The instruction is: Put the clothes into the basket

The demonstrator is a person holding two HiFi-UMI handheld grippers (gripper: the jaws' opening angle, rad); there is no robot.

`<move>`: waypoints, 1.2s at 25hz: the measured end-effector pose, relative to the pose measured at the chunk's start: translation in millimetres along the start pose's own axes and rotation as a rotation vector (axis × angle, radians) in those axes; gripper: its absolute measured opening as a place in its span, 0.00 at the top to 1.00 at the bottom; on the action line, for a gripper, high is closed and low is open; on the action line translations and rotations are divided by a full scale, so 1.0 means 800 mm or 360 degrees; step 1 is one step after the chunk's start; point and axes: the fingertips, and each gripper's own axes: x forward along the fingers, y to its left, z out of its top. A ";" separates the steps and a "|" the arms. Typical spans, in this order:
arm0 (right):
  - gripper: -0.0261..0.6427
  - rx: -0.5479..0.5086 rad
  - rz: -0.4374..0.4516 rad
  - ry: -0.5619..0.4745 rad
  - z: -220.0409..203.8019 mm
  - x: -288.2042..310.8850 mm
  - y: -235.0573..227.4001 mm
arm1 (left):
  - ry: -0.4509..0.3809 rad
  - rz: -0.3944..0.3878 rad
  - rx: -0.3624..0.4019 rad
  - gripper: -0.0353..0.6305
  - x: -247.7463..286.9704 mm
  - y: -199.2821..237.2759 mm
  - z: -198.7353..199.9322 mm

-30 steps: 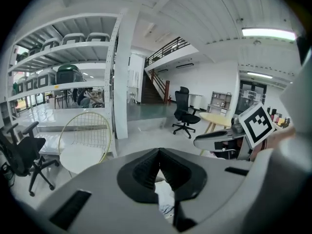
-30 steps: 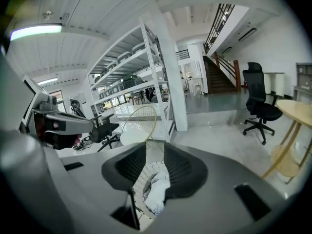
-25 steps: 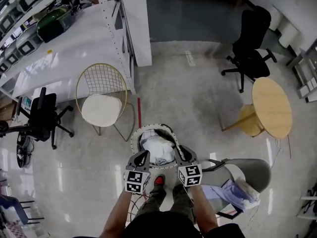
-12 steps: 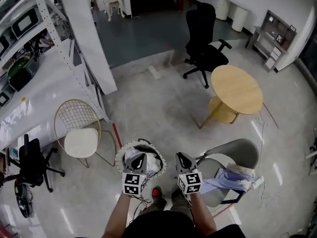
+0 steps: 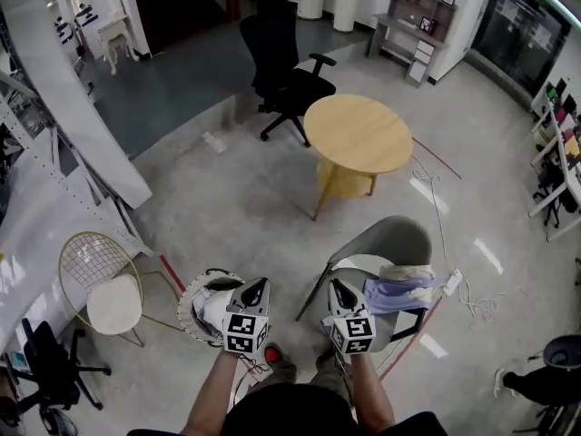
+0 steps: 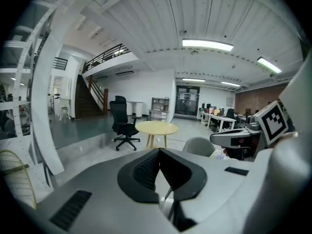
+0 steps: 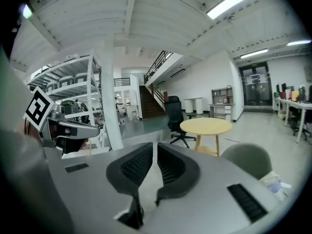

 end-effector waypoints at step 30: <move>0.89 0.0328 -0.0771 0.0165 -0.120 -0.233 -0.488 | 0.0292 -0.0738 0.0255 0.94 0.294 -0.466 -0.012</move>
